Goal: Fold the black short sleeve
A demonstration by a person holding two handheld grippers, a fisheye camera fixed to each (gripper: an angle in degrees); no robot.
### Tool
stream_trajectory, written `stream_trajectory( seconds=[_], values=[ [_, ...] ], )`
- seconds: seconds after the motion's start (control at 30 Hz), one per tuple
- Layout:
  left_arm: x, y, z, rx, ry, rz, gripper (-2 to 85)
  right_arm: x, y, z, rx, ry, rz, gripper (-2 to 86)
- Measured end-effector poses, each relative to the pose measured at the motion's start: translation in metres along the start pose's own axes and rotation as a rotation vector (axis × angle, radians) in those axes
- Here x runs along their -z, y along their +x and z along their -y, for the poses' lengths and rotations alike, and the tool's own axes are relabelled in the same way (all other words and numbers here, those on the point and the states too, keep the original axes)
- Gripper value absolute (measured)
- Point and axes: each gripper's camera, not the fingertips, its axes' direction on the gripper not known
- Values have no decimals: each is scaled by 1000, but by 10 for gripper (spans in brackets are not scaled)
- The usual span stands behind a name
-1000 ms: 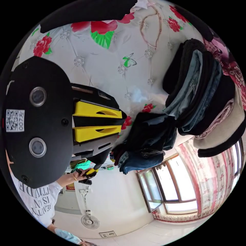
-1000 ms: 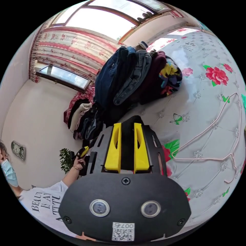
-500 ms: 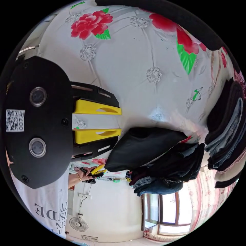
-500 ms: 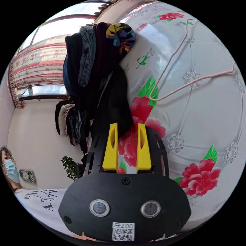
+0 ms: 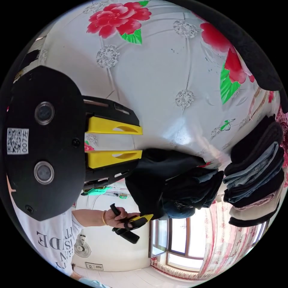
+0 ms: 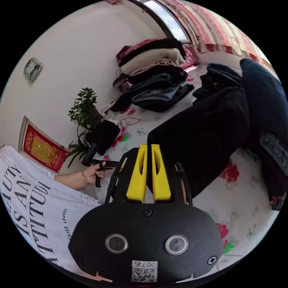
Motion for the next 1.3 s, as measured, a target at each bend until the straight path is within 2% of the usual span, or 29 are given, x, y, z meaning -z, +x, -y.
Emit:
stream_trajectory(
  seconds=[0.1, 0.23, 0.4, 0.5, 0.6, 0.73, 0.83, 1.07, 1.13, 1.23, 1.3],
  values=[
    [9, -14, -8, 23, -3, -20, 77, -67, -40, 2, 77, -126, 98, 24],
    [14, -25, -13, 18, -20, -48, 86, -101, -34, -23, -34, -186, 160, 35],
    [8, -33, -5, -5, -26, -130, 102, -71, 44, -66, -400, -90, 89, 43],
    [-5, -26, 8, -41, -43, -188, 116, -52, 80, -87, -565, -5, 36, 47],
    [-23, -11, 22, -110, -76, -217, 118, -64, 95, -95, -644, -20, 53, 43],
    [-42, -5, 30, -98, -117, -209, 64, -100, 83, -88, -606, -130, 98, 20],
    [-36, -12, 15, -57, -107, -207, 45, -107, 52, -88, -493, -180, 68, 9],
    [-13, -7, -104, -149, -314, -86, 33, -97, -29, -170, -407, -331, 171, 6],
    [-4, -8, -131, -122, -294, -57, 27, -99, -47, -189, -408, -364, 182, 9],
    [19, -8, -147, -60, -165, 5, 16, -98, -64, -201, -435, -353, 158, 19],
    [43, -1, -140, -55, -49, 108, 11, -92, -69, -191, -442, -329, 126, 26]
  ],
)
